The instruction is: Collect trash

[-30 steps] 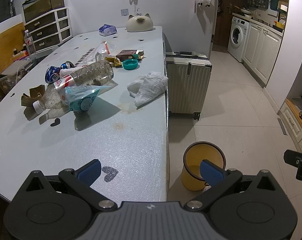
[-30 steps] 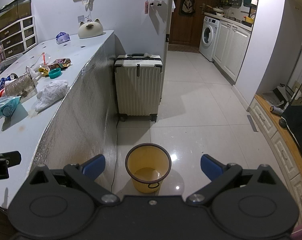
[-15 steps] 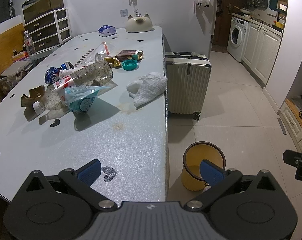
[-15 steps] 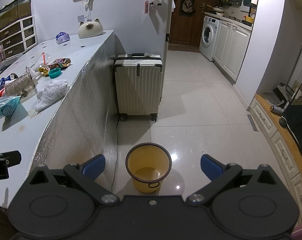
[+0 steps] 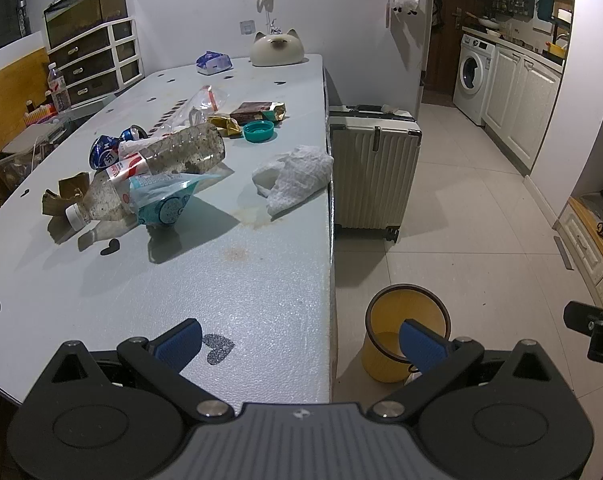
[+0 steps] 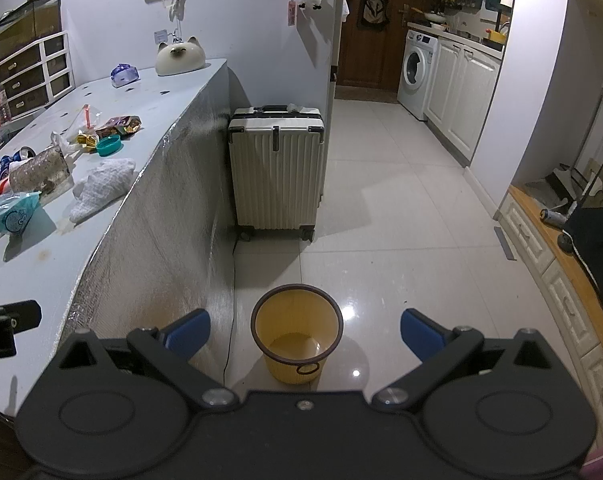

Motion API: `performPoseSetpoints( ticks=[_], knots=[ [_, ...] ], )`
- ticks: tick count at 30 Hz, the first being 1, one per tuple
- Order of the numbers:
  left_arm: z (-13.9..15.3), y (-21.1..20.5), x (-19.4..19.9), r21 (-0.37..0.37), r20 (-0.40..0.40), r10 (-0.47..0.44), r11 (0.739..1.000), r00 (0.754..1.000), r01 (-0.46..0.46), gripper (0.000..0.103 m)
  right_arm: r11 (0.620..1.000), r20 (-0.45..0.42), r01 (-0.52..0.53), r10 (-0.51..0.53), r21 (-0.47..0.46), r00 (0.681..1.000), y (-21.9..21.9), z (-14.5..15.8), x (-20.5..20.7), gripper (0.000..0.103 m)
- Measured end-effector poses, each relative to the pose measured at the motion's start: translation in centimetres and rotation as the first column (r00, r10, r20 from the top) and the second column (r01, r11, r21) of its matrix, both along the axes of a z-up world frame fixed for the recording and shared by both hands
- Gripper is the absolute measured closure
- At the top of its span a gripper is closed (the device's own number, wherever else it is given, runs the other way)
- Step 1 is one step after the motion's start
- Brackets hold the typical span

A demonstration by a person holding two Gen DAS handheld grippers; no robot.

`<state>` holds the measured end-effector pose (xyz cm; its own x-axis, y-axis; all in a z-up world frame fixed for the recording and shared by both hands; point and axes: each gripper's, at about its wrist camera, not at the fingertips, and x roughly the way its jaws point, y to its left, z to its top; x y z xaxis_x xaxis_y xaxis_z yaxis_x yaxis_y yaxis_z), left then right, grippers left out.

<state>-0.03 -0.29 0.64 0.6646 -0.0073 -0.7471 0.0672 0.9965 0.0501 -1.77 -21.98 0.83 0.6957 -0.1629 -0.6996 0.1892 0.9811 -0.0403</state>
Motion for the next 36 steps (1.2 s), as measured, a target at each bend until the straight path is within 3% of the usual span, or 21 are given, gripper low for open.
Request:
performPoseSetpoints(
  ticks=[11, 17, 23, 31, 36],
  knots=[
    [0.2, -0.3, 0.0, -0.003, 0.007, -0.008, 1.0, 1.0, 0.008, 0.0, 1.0, 0.001, 0.003, -0.003, 0.003, 1.0, 0.0, -0.1, 0.2, 0.001],
    [0.6, 0.2, 0.0, 0.021, 0.074, -0.022, 1.0, 0.997, 0.02, 0.0, 1.0, 0.006, 0.008, -0.008, 0.024, 1.0, -0.1, -0.8, 0.3, 0.001],
    [1.5, 3.6, 1.1, 0.022, 0.138, 0.055, 0.998, 0.989, -0.059, 0.0, 0.999, 0.043, -0.005, 0.003, 0.035, 0.999, 0.4, -0.8, 2.0, 0.0],
    [1.6, 9.5, 1.9, -0.043, 0.229, 0.194, 0.981, 0.954, -0.189, 0.0, 0.99, 0.139, -0.137, 0.132, 0.03, 0.982, 4.2, -0.6, 5.3, 0.0],
    [1.0, 12.1, 2.6, -0.05, 0.2, 0.233, 0.973, 0.952, -0.227, 0.0, 0.967, 0.243, -0.253, 0.238, 0.031, 0.94, 6.9, -0.4, 8.7, 0.0]
  ],
)
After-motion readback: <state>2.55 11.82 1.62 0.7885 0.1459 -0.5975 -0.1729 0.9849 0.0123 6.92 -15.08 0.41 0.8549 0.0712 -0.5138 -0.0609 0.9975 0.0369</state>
